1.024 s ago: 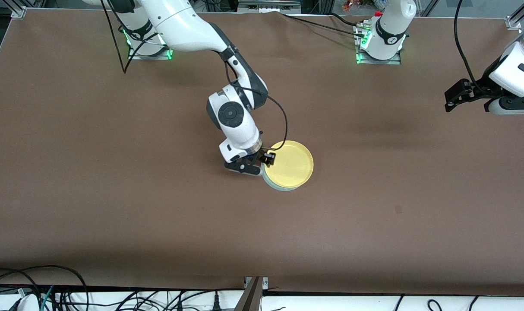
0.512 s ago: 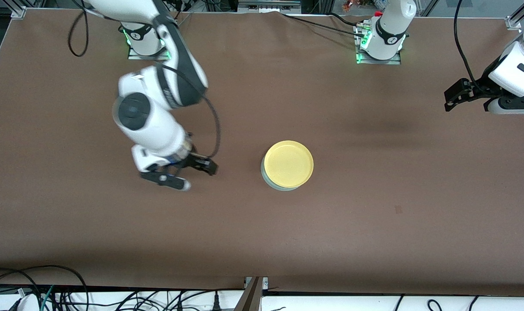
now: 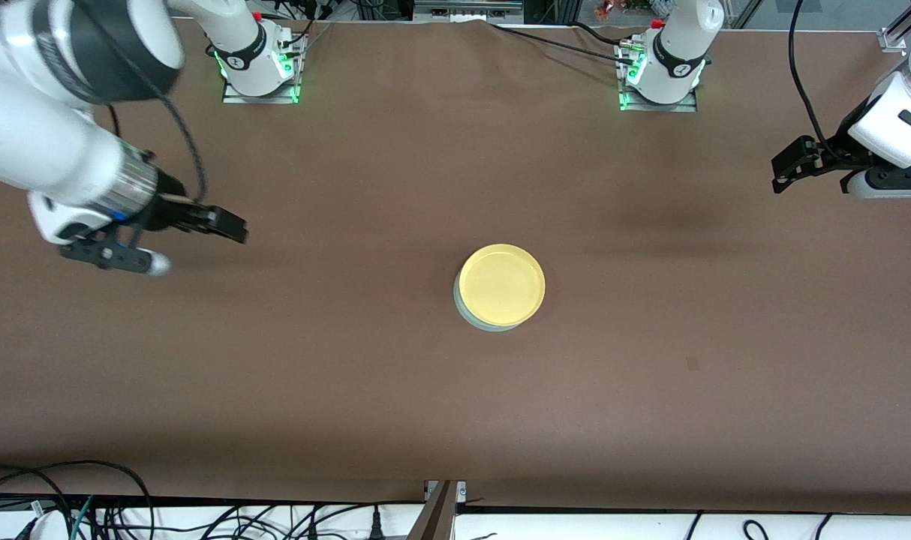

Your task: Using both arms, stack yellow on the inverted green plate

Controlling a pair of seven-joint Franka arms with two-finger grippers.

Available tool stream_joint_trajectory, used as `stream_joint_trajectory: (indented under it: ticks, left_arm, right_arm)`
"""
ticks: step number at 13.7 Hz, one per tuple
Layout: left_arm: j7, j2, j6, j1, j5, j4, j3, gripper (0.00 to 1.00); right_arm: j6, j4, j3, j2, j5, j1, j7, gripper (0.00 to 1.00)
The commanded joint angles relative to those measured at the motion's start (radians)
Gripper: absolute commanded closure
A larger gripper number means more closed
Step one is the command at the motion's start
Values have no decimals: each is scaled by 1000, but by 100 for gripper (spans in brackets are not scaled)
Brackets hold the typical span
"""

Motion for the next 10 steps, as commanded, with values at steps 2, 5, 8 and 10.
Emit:
stream_joint_trajectory:
  ticks: [2,5,8,10]
  left_arm:
    - [8,-21,-10,2,29,-13,-7,0]
    - [8,-21,-10,2,28,-13,-7,0]
    - [8,-21,-10,1,29,-13,-9,0]
    - [11,-21,-10,1,17,-3,-18,0]
  right_arm:
    - [-5,-150,146,-175,-111,-119,-13,0]
    - [0,-192,446,-240,-234,-399,-28,0]
    - [-6,-186,585,-242,-240,-573,-137,0]
    - [-23,-174,584,-237,-240,-575,-168,0]
